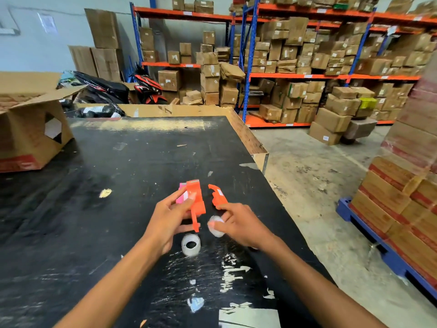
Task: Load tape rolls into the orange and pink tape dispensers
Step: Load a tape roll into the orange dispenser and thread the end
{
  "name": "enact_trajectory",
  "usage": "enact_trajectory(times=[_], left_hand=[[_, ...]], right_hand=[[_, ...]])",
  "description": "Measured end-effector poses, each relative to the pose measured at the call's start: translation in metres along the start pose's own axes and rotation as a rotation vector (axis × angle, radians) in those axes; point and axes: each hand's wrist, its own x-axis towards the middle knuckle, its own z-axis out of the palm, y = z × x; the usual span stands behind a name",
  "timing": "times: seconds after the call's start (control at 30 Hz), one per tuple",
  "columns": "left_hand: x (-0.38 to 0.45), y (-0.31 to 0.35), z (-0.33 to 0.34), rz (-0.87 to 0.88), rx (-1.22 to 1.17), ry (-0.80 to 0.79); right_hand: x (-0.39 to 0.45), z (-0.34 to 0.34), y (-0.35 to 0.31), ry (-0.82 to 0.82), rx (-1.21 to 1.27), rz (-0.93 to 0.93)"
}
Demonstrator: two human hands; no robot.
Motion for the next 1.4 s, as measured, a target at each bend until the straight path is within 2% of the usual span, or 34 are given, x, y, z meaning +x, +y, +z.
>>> enact_trajectory(times=[0.07,0.13,0.3,0.43,0.53,0.67,0.77,0.83,0.93,1.07,1.13,1.23,1.3,1.4], left_hand=[[-0.001,0.002,-0.005,-0.006,-0.014,0.006],[-0.002,0.003,-0.004,-0.013,-0.025,-0.003],[-0.004,0.005,0.000,-0.056,-0.100,-0.053],[-0.004,0.003,-0.002,-0.063,-0.100,-0.096],[-0.001,0.000,-0.002,-0.100,-0.161,-0.076],[0.002,-0.003,-0.005,-0.157,-0.225,-0.021],[0.007,0.001,-0.012,-0.153,-0.221,0.035],[0.012,0.004,-0.019,-0.144,-0.213,0.068],[0.017,0.007,-0.029,-0.136,-0.197,0.097],[0.020,0.007,-0.034,-0.118,-0.178,0.097],[0.020,0.006,-0.034,-0.109,-0.174,0.093],[0.020,0.005,-0.031,-0.097,-0.180,0.078],[0.020,0.005,-0.029,-0.085,-0.183,0.057],[0.020,0.004,-0.022,-0.079,-0.180,0.021]], right_hand=[[0.000,-0.008,-0.008,0.037,0.431,0.008],[0.000,-0.012,-0.016,0.000,0.602,-0.028],[0.001,-0.016,-0.025,-0.017,0.636,-0.087],[0.005,-0.018,-0.019,-0.091,0.619,-0.153],[0.012,-0.010,-0.020,-0.113,0.608,-0.176],[0.029,-0.008,-0.026,-0.120,0.534,-0.177],[0.055,-0.015,-0.021,0.113,0.494,-0.057],[0.074,-0.017,-0.007,0.210,0.224,-0.002],[0.096,-0.007,0.009,0.101,-0.179,0.137],[0.105,0.006,0.013,0.094,-0.313,0.183],[0.103,0.007,0.008,0.118,-0.193,0.174],[0.087,0.001,-0.006,0.138,0.323,0.165],[0.070,-0.005,-0.019,0.031,0.578,0.103],[0.045,-0.010,-0.034,-0.123,0.692,0.017]])
